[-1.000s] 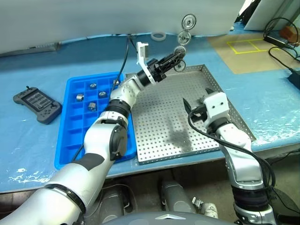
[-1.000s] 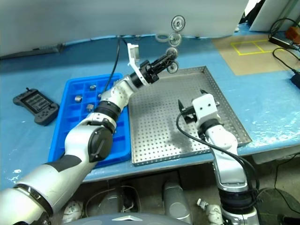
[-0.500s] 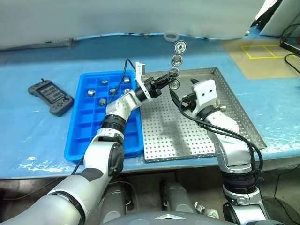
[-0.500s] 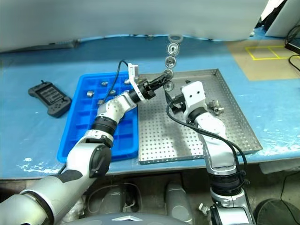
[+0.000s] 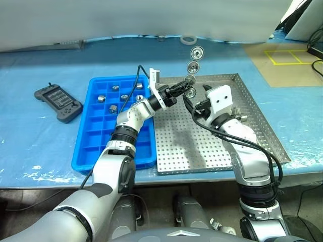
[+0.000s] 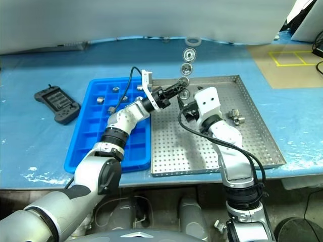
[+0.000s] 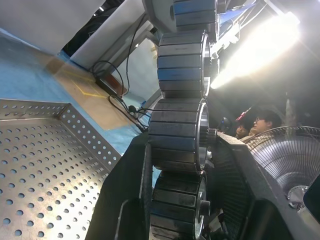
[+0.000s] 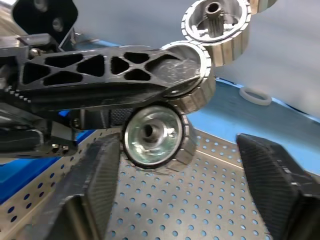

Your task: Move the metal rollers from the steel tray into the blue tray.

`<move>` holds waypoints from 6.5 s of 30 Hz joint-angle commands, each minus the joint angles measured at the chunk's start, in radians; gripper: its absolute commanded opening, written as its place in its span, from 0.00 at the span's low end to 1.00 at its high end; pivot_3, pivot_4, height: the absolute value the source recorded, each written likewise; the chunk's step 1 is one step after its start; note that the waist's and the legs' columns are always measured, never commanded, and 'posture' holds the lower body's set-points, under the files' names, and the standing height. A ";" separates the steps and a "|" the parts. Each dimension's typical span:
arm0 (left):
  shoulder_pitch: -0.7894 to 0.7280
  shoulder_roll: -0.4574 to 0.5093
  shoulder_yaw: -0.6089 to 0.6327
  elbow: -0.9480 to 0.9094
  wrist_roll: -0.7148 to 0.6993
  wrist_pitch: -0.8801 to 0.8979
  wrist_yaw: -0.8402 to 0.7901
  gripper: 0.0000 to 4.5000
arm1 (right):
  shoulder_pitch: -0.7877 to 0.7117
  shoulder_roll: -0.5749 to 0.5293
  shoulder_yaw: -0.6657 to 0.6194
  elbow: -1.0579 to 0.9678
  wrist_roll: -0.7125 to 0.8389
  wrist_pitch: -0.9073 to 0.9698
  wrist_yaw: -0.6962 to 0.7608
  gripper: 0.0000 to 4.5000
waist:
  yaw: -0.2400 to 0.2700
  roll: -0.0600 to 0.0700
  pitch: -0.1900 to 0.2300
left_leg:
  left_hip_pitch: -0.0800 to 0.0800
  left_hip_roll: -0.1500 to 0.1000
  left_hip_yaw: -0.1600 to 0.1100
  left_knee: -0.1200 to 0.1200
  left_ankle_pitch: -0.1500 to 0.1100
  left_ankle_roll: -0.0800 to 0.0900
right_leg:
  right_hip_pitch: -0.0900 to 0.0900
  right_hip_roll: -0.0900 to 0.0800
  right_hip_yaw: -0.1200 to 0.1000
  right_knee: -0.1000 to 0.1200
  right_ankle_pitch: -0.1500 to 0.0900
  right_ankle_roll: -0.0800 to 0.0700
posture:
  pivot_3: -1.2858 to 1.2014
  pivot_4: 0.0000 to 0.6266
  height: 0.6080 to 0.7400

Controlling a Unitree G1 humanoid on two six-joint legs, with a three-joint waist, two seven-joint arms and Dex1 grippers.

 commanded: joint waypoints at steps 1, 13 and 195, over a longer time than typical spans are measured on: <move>-0.017 -0.006 -0.005 -0.033 -0.024 -0.017 -0.005 0.31 | -0.024 -0.008 -0.017 -0.034 0.009 -0.020 -0.005 0.56 | 0.000 0.000 0.000 | 0.000 0.000 0.000 0.000 0.000 0.000 | 0.000 0.000 0.000 0.000 0.000 0.000 | 0.36 0.24 1.00; -0.021 -0.012 -0.013 -0.028 -0.024 -0.017 -0.006 0.31 | -0.023 -0.006 -0.016 -0.033 0.008 -0.020 -0.015 0.39 | -0.001 0.000 0.000 | 0.000 0.000 0.001 -0.001 0.000 0.000 | -0.001 0.000 0.001 0.000 0.000 0.000 | 0.35 0.24 1.00; 0.088 0.464 -0.311 -0.153 0.284 -0.535 -0.245 0.31 | 0.018 -0.049 -0.256 -0.036 1.060 0.166 -0.275 0.29 | 0.054 0.005 0.002 | 0.002 0.001 0.005 -0.018 0.007 -0.010 | 0.001 0.000 -0.002 -0.013 0.000 0.001 | 0.40 0.24 1.00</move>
